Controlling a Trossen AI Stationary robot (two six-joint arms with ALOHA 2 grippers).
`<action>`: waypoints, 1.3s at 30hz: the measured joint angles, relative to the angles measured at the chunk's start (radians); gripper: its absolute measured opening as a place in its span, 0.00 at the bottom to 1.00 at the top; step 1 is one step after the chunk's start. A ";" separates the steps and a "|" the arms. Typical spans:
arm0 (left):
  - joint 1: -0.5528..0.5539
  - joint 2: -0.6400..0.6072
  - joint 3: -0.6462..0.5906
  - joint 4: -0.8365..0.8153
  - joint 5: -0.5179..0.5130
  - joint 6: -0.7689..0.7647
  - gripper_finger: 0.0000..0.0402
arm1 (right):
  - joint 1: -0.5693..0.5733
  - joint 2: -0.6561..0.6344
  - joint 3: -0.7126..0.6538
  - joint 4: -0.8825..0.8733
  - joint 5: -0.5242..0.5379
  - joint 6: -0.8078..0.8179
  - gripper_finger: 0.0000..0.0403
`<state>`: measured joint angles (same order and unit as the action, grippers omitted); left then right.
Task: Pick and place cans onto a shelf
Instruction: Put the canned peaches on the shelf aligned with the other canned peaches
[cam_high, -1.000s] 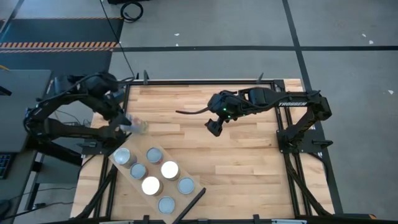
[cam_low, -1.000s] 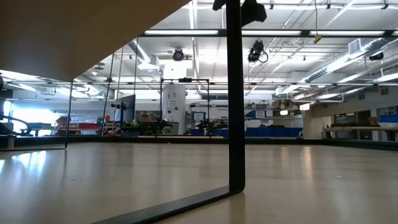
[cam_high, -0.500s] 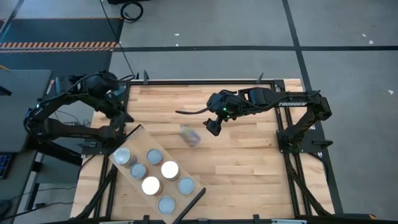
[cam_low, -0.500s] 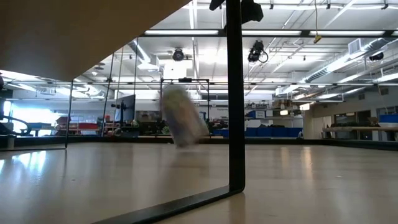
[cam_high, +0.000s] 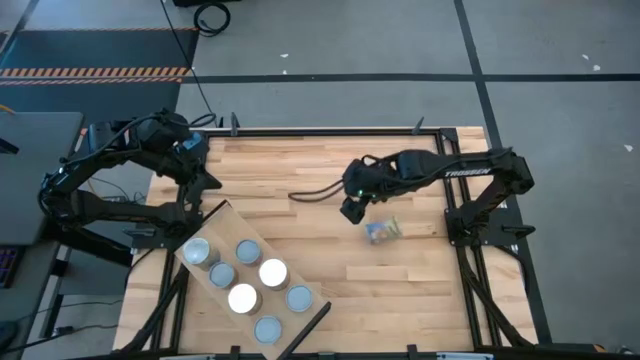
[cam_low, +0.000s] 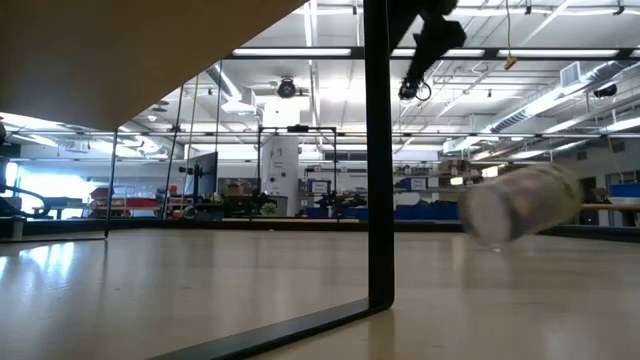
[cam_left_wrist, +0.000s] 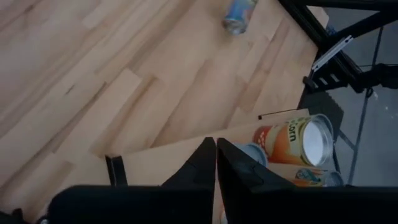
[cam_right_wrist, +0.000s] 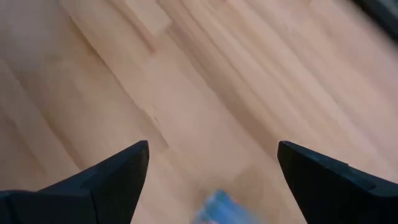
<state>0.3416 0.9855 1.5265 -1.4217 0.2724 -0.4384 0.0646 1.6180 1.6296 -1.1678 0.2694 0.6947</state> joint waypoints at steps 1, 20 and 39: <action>0.000 0.000 0.000 -0.001 -0.006 0.001 0.06 | 0.008 0.000 -0.019 0.002 -0.001 0.047 0.91; 0.000 -0.005 0.000 -0.004 -0.070 0.121 0.32 | 0.303 -0.003 -0.452 -0.345 -0.458 0.445 0.93; 0.000 -0.004 0.000 -0.001 -0.070 0.090 0.37 | 0.365 0.002 -0.686 -0.096 -0.543 0.311 0.93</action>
<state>0.3416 0.9812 1.5265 -1.4224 0.2020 -0.3481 0.4297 1.6199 0.9434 -1.2636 -0.2735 1.0060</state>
